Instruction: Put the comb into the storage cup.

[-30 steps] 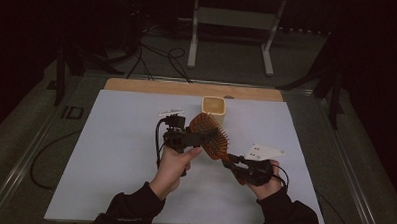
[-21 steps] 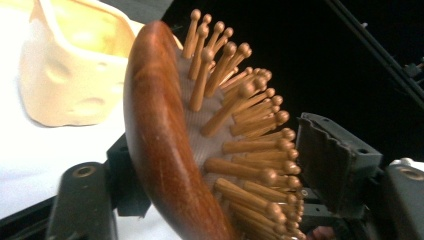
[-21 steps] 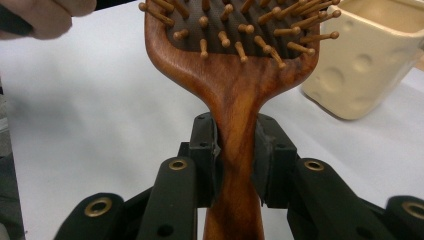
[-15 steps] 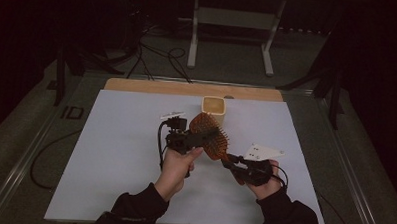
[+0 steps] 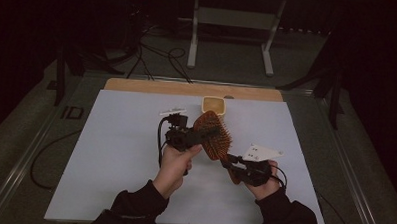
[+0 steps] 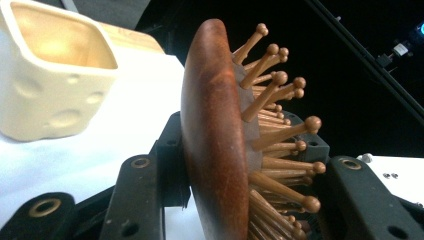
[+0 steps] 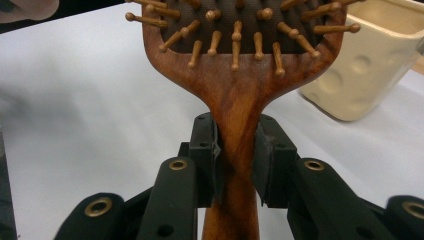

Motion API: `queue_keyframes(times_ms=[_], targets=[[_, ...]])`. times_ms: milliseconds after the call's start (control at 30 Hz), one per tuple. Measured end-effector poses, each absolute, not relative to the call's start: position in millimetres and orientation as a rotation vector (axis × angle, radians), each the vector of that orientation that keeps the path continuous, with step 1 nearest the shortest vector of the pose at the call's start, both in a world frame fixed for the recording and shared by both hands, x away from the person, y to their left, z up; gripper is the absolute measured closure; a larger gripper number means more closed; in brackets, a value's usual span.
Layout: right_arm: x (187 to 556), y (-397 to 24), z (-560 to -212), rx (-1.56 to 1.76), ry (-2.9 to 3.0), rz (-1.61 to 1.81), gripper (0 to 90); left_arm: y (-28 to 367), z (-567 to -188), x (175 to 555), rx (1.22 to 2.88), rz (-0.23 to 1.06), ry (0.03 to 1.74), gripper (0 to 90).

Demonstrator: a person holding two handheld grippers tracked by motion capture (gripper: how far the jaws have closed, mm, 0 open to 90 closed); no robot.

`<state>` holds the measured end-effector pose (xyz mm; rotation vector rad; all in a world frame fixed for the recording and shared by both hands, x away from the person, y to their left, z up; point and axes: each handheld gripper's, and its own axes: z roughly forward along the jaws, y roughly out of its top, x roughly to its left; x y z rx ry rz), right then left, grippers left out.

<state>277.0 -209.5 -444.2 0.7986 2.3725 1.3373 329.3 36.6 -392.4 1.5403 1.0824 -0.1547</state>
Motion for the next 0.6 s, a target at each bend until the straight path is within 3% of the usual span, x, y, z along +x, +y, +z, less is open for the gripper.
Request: queue_keyframes(times_ms=[467, 600], targets=[[277, -211, -442, 0.806, 2.353, 1.376, 72.8, 28, -380, 323, 1.584, -0.086, 1.017, 57.3], [278, -214, -442, 0.85, 2.339, 1.426, 58.4, 26, -376, 321, 1.589, -0.053, 0.994, 57.4]])
